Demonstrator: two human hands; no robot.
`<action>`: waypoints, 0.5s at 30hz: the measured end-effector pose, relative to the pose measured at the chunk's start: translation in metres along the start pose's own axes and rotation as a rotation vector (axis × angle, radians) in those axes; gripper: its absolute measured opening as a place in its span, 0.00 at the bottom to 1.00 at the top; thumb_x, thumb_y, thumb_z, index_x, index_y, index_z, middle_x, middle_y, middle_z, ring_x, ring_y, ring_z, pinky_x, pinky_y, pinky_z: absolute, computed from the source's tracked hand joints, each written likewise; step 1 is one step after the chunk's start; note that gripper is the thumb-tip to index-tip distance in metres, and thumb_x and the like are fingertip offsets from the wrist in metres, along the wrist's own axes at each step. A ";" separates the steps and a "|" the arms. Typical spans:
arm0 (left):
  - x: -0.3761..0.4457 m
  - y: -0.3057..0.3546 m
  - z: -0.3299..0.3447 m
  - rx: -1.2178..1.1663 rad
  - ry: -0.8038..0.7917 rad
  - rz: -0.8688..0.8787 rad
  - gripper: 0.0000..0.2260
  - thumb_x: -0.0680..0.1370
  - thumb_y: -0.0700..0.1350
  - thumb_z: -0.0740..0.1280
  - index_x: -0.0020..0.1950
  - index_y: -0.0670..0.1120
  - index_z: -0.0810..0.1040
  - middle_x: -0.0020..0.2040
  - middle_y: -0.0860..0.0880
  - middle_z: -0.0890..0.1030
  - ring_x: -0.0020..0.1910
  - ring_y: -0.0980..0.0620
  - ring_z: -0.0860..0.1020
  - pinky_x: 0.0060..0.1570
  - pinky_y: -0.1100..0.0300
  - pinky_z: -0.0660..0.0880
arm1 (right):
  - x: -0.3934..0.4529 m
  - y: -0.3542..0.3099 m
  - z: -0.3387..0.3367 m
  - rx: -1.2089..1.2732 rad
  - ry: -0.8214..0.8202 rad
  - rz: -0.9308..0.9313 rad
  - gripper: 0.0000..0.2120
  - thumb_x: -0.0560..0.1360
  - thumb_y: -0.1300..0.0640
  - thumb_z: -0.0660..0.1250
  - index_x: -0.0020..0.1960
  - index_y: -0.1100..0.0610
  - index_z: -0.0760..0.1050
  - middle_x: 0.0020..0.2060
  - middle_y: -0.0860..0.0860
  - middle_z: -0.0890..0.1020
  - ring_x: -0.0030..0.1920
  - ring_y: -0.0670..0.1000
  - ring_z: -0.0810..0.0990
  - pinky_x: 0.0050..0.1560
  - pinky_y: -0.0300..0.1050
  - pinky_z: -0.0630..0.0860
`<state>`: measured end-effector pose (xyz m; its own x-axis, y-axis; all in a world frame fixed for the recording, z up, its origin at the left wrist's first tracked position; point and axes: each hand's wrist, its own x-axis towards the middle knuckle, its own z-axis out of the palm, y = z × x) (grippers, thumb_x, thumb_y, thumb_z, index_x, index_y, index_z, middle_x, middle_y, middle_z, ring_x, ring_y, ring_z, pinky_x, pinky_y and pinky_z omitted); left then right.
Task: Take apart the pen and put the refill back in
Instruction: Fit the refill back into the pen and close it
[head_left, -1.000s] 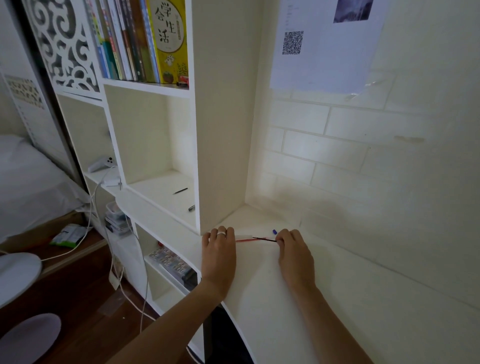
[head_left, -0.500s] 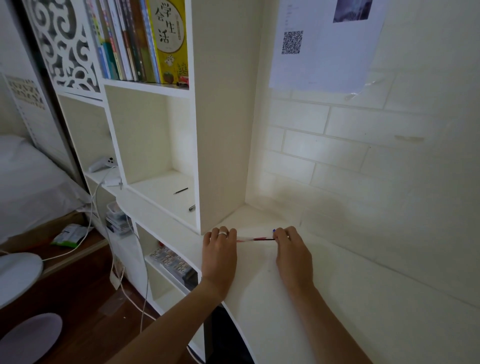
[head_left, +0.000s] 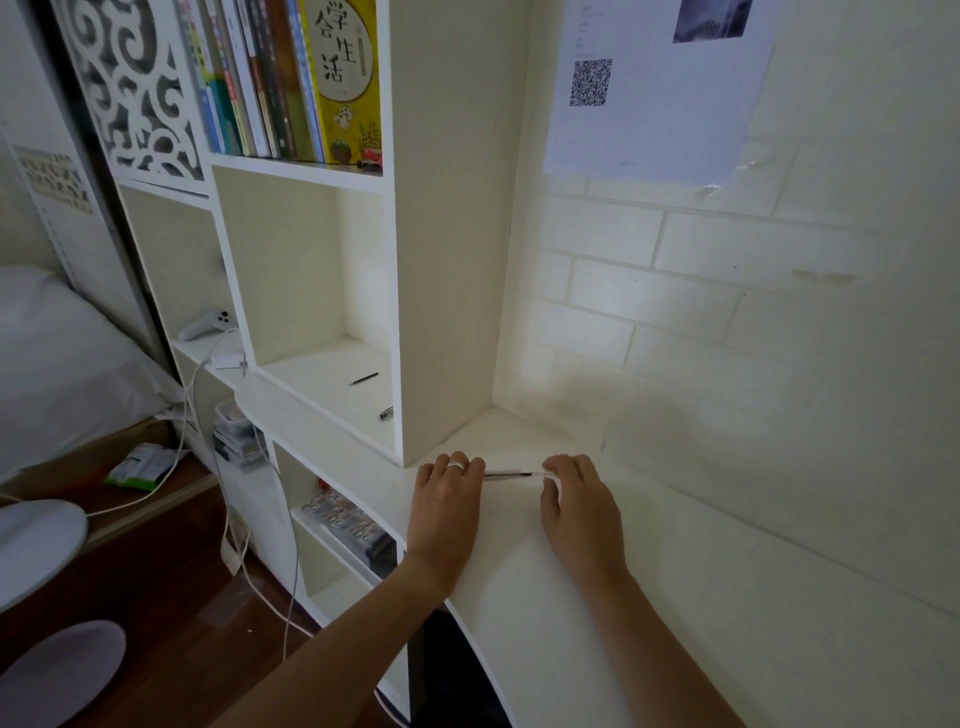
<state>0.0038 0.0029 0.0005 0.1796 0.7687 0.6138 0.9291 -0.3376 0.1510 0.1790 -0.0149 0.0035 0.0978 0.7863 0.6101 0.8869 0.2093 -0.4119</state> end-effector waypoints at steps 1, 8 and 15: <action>0.000 0.000 0.000 -0.001 -0.003 0.008 0.10 0.73 0.33 0.66 0.49 0.46 0.78 0.46 0.45 0.80 0.45 0.45 0.77 0.48 0.51 0.74 | 0.000 0.002 0.002 -0.006 -0.025 -0.028 0.06 0.79 0.58 0.63 0.53 0.52 0.77 0.47 0.49 0.78 0.40 0.54 0.80 0.41 0.51 0.79; -0.001 0.000 -0.001 -0.003 0.000 0.022 0.10 0.74 0.34 0.61 0.50 0.46 0.78 0.47 0.45 0.80 0.45 0.45 0.77 0.49 0.52 0.74 | -0.001 -0.001 0.000 0.061 -0.035 0.011 0.12 0.78 0.58 0.64 0.62 0.52 0.75 0.54 0.48 0.79 0.50 0.49 0.81 0.48 0.47 0.80; -0.001 0.001 -0.002 -0.019 0.017 0.050 0.13 0.74 0.36 0.56 0.49 0.45 0.79 0.46 0.45 0.80 0.44 0.46 0.76 0.47 0.52 0.74 | -0.001 -0.004 0.002 0.046 -0.078 -0.062 0.05 0.80 0.58 0.64 0.54 0.52 0.76 0.48 0.48 0.80 0.48 0.50 0.81 0.45 0.46 0.79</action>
<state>0.0044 0.0011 0.0017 0.2197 0.7417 0.6337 0.9127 -0.3857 0.1350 0.1745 -0.0154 0.0031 0.0063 0.8137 0.5813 0.8684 0.2837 -0.4066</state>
